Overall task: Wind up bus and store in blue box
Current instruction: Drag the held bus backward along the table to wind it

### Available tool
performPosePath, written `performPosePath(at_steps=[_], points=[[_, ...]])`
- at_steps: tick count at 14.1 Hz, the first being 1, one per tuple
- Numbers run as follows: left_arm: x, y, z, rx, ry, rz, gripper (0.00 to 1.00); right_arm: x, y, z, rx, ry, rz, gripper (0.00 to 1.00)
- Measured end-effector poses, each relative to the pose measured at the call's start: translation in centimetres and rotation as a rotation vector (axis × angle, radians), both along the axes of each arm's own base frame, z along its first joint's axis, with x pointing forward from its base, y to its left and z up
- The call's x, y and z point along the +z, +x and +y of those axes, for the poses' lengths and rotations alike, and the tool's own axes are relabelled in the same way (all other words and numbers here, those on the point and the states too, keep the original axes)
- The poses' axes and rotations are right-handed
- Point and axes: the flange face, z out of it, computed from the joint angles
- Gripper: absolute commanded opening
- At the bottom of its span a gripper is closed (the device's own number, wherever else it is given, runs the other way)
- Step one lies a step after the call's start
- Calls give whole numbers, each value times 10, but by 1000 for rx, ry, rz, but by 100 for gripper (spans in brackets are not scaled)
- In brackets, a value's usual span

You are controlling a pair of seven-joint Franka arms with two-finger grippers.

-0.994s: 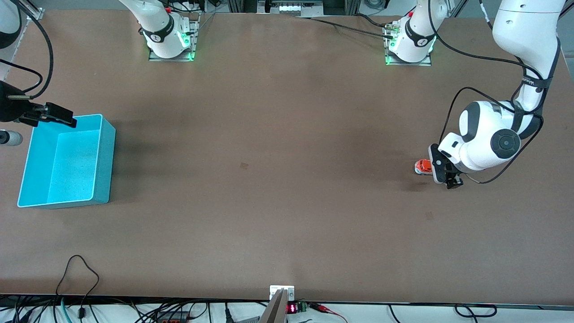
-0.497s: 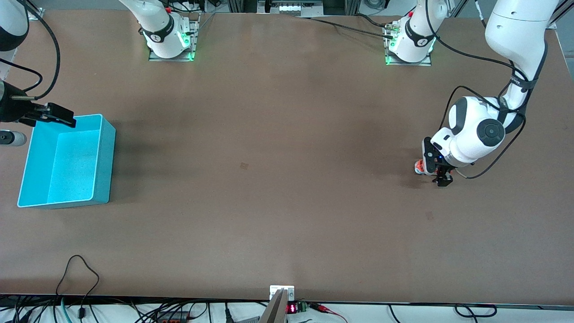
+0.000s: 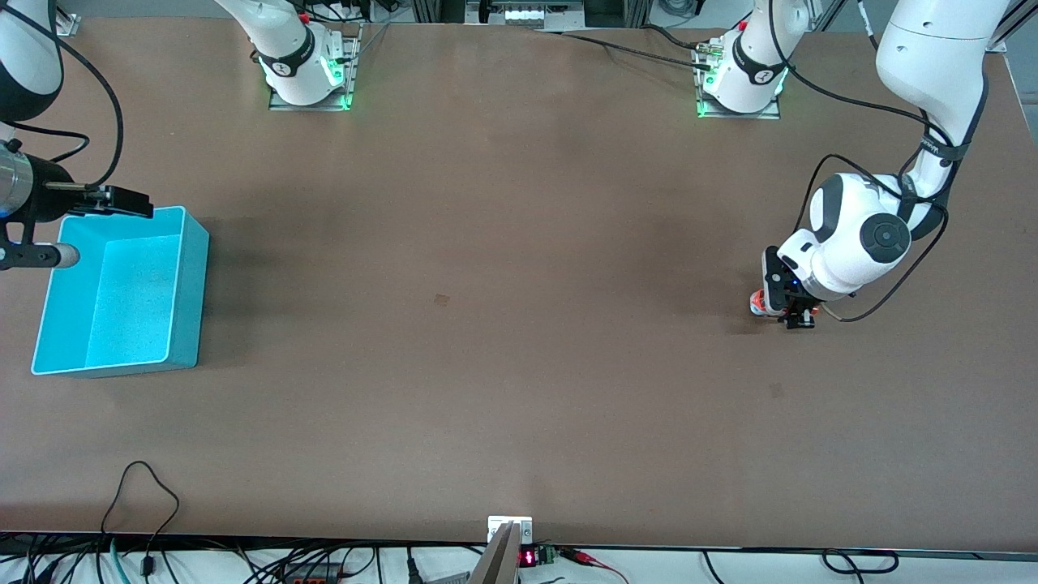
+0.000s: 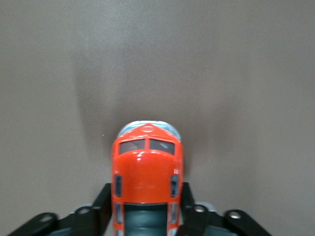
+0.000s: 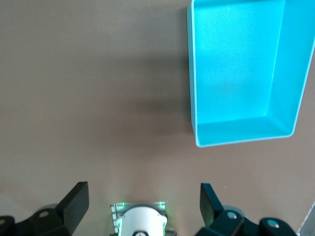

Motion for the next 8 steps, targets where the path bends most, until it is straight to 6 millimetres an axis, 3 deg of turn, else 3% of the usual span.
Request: performPosePath(at_steps=[8], points=[[0,0,0,0,0,-2,27,-21,-14,-5,-15,8,102,100]])
